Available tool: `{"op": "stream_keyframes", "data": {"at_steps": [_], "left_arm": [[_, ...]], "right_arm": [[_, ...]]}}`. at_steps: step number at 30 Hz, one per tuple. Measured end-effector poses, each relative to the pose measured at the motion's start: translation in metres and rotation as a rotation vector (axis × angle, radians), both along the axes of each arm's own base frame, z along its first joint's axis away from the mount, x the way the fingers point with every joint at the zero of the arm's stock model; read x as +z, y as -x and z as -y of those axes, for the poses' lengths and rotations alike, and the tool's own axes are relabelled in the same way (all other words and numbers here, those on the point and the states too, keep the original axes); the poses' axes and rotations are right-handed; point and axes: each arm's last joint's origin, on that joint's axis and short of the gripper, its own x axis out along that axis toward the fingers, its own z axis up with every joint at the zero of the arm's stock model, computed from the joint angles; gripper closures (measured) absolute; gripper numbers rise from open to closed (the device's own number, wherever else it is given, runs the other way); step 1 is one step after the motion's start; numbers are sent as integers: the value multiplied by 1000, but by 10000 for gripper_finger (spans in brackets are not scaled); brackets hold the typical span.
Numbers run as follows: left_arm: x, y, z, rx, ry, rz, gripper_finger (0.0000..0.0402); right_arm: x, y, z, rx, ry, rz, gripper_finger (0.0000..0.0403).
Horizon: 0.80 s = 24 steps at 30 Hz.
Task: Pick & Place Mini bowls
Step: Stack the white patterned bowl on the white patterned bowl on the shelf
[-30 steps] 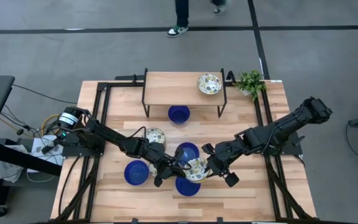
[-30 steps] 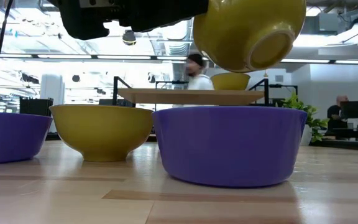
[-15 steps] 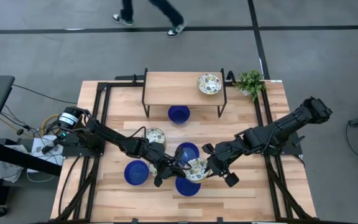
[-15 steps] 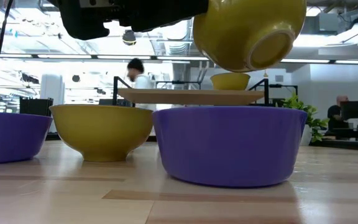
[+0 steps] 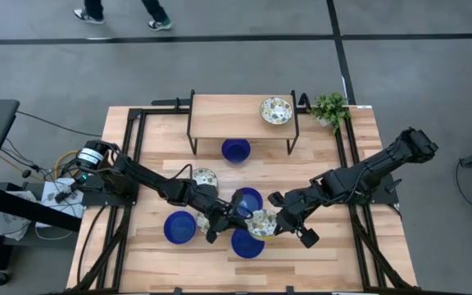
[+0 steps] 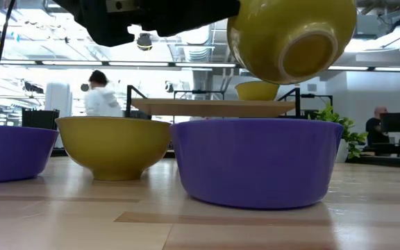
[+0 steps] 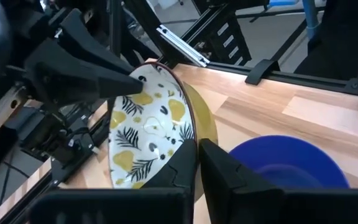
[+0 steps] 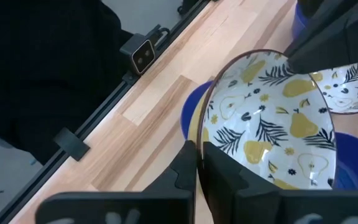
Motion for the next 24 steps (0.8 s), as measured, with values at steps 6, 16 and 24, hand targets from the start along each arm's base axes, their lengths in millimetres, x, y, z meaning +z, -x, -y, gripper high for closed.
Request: {"op": "stream_keyframes", "data": {"at_steps": [6,16,24], "left_arm": [[1,0,-1,7,3,7,379],[3,0,2,35,54,1,311],[20,10,-5,270,161,-9,249]], "right_arm": [[0,0,0,8,-4,-4,400],[-2,-1,3,-39,-2,-26,402],[-3,-3,19,-132,40,-45,402]]}}
